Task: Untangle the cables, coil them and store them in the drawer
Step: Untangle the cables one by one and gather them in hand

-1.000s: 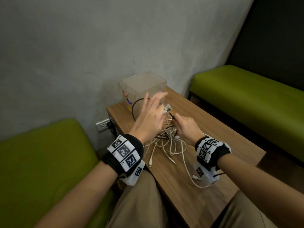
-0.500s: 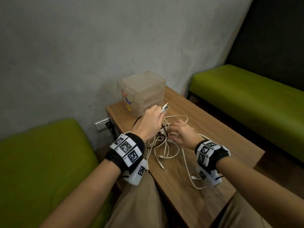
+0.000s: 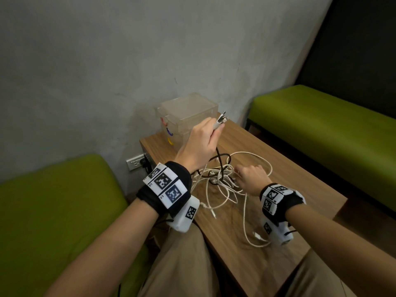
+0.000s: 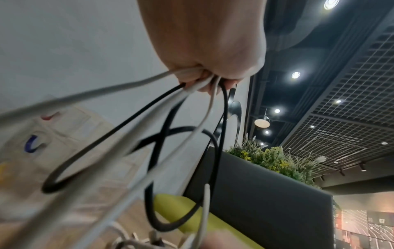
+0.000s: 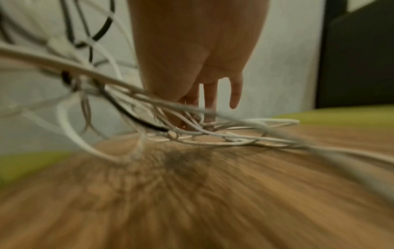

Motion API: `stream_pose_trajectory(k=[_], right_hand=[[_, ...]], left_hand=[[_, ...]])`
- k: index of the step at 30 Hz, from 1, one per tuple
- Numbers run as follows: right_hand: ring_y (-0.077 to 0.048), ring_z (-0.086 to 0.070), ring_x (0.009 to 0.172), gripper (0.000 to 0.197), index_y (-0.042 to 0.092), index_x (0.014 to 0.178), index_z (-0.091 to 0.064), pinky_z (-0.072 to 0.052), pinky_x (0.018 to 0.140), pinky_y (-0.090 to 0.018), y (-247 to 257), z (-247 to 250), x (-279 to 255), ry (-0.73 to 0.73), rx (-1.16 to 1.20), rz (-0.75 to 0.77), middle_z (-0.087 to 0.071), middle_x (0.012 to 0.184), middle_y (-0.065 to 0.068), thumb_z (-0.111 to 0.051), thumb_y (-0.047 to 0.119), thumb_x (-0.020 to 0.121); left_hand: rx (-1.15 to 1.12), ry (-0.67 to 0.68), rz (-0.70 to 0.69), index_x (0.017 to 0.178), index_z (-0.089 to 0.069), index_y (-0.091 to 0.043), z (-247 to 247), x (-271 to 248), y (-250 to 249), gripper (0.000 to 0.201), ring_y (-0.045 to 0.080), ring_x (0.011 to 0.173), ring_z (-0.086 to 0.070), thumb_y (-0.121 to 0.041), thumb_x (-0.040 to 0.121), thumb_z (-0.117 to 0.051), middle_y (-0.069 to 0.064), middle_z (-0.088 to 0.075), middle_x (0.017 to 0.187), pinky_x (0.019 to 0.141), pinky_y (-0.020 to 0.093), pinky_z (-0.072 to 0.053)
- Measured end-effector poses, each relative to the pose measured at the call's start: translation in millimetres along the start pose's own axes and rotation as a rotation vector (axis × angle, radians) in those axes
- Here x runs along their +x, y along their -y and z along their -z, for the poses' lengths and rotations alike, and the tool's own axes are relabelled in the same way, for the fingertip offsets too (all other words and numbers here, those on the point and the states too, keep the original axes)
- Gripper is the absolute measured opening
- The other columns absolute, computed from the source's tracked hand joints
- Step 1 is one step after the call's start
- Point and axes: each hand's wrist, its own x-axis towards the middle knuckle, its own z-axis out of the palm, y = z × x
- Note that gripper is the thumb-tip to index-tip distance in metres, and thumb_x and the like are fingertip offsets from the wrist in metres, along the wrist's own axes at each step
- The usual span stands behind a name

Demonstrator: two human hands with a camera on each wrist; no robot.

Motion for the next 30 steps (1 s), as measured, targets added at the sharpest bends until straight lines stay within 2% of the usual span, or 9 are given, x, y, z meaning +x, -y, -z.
stream_pose_trajectory(k=[2, 4, 8, 11, 14, 16, 19, 25, 30], right_hand=[[-0.022, -0.060, 0.097, 0.026, 0.021, 0.107, -0.050, -0.041, 0.094, -0.043, 1, 9, 1, -0.055, 0.168, 0.013, -0.065, 0.103, 0.000, -0.046, 0.036, 0.086], [-0.019, -0.055, 0.103, 0.042, 0.020, 0.109, -0.052, -0.037, 0.097, -0.041, 6, 17, -2, -0.189, 0.320, 0.115, -0.062, 0.109, 0.000, -0.035, 0.046, 0.080], [-0.016, -0.043, 0.115, 0.060, 0.016, 0.121, -0.048, -0.028, 0.105, -0.040, 24, 20, -6, -0.432, 0.429, 0.391, -0.052, 0.123, -0.006, -0.029, 0.061, 0.086], [-0.020, -0.044, 0.116, 0.067, 0.012, 0.111, -0.058, -0.023, 0.109, -0.047, 32, 15, -1, -0.381, 0.337, 0.417, -0.053, 0.121, -0.008, -0.027, 0.066, 0.085], [-0.021, -0.046, 0.114, 0.064, 0.013, 0.107, -0.063, -0.025, 0.109, -0.044, 34, 14, 2, -0.299, 0.301, 0.338, -0.057, 0.117, -0.007, -0.025, 0.060, 0.086], [-0.022, -0.046, 0.115, 0.052, 0.014, 0.114, -0.059, -0.031, 0.106, -0.041, 31, 12, 3, -0.211, 0.236, 0.291, -0.057, 0.120, -0.006, -0.030, 0.051, 0.090], [-0.022, -0.041, 0.122, 0.040, 0.015, 0.125, -0.053, -0.026, 0.109, -0.043, 24, 6, 6, -0.068, 0.078, 0.216, -0.052, 0.127, -0.005, -0.042, 0.037, 0.094], [-0.022, -0.034, 0.131, 0.044, 0.022, 0.131, -0.046, -0.012, 0.112, -0.060, 12, 3, 5, 0.071, 0.014, 0.085, -0.042, 0.136, -0.003, -0.034, 0.046, 0.096], [-0.021, -0.037, 0.133, 0.039, 0.018, 0.127, -0.049, -0.009, 0.112, -0.061, 17, 4, 2, 0.072, 0.099, 0.056, -0.048, 0.135, -0.002, -0.031, 0.037, 0.098]], left_hand=[[0.009, 0.001, 0.021, 0.076, -0.047, -0.013, -4, -3, 6, 0.022, 0.003, 0.061, -0.040, -0.014, 0.095, -0.036, -0.013, -0.036, 0.068, 0.060, 0.011, -0.031], [0.004, -0.009, 0.039, 0.074, -0.044, -0.015, -7, -5, 8, 0.022, 0.003, 0.060, -0.039, -0.014, 0.095, -0.036, -0.014, -0.036, 0.067, 0.060, 0.010, -0.031], [-0.016, -0.040, 0.045, 0.074, -0.041, -0.015, -8, -4, 5, 0.024, 0.000, 0.059, -0.037, -0.008, 0.096, -0.038, -0.015, -0.035, 0.066, 0.060, 0.008, -0.032], [-0.037, -0.058, 0.033, 0.075, -0.043, -0.015, -10, -2, 1, 0.022, -0.001, 0.059, -0.040, -0.008, 0.095, -0.038, -0.016, -0.035, 0.067, 0.060, 0.007, -0.032], [-0.050, -0.092, 0.014, 0.074, -0.042, -0.015, -11, -2, -3, 0.022, -0.006, 0.062, -0.044, -0.009, 0.095, -0.038, -0.015, -0.035, 0.065, 0.059, 0.008, -0.033], [-0.046, -0.119, 0.005, 0.074, -0.043, -0.015, -9, 0, -5, 0.021, -0.005, 0.063, -0.044, -0.010, 0.094, -0.038, -0.015, -0.034, 0.065, 0.058, 0.007, -0.032], [-0.040, -0.145, 0.011, 0.077, -0.046, -0.012, -3, 3, -5, 0.021, -0.006, 0.062, -0.043, -0.014, 0.095, -0.036, -0.016, -0.035, 0.066, 0.057, 0.008, -0.030], [-0.032, -0.173, 0.004, 0.079, -0.044, -0.017, 6, 0, 0, 0.019, -0.006, 0.064, -0.046, -0.013, 0.095, -0.035, -0.016, -0.036, 0.066, 0.059, 0.007, -0.031], [-0.001, -0.215, 0.105, 0.074, -0.041, -0.016, 13, 3, 11, 0.024, -0.004, 0.060, -0.043, -0.014, 0.098, -0.034, -0.014, -0.036, 0.064, 0.059, 0.011, -0.032]])
